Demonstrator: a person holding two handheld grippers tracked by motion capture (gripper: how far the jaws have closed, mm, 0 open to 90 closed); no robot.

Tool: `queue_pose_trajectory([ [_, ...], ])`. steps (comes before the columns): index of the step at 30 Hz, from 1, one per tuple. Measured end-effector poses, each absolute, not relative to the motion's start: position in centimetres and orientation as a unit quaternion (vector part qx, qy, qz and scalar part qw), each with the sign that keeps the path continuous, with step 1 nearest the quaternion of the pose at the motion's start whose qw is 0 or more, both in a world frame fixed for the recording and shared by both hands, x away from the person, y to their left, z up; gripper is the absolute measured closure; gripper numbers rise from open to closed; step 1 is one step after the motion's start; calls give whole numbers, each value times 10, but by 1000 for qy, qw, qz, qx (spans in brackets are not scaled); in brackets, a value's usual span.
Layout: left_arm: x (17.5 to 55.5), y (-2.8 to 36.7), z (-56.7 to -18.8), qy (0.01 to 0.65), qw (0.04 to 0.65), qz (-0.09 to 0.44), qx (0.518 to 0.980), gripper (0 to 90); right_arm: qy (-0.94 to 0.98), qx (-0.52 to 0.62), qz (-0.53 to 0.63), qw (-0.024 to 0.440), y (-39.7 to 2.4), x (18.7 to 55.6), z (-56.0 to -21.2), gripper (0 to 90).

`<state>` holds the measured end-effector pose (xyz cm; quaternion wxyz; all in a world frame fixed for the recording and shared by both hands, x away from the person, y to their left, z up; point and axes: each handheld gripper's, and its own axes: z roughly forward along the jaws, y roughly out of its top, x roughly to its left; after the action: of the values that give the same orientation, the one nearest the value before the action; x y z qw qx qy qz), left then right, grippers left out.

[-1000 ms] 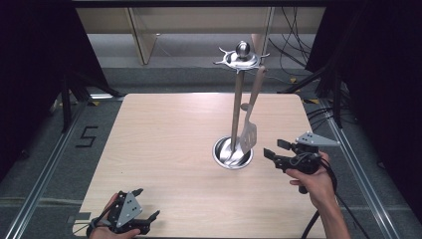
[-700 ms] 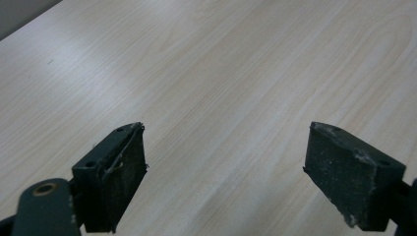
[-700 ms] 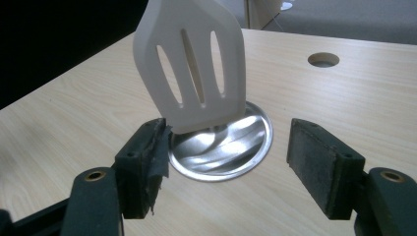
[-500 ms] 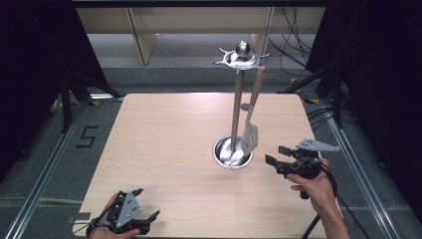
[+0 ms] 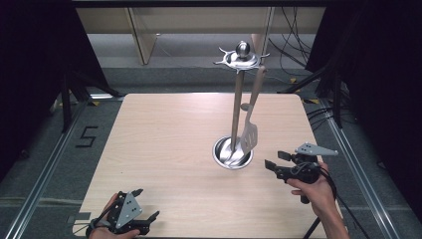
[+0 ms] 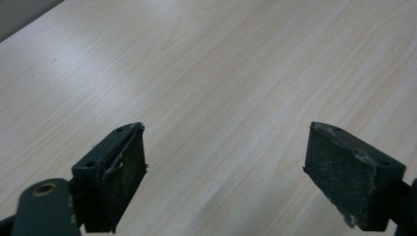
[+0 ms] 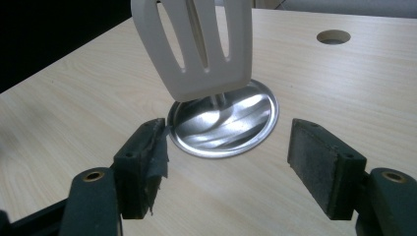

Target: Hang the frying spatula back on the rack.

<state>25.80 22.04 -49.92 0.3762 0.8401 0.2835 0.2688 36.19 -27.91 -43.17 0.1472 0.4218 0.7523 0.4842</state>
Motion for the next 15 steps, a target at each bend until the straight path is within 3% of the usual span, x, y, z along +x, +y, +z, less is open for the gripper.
queue_pose_trajectory([
  [4,257,221,-499,287,386,270,834,150,748,437,483,124,-277,358,-434,320],
  [7,256,221,-498,286,384,268,836,150,754,423,480,147,-279,360,-436,319],
  [9,256,220,-498,285,383,266,837,150,751,434,482,125,-277,356,-437,321],
  [10,256,220,-498,284,384,266,837,150,760,416,479,144,-278,357,-438,322],
  [15,256,221,-498,285,381,267,838,149,762,425,471,131,-277,353,-438,321],
])
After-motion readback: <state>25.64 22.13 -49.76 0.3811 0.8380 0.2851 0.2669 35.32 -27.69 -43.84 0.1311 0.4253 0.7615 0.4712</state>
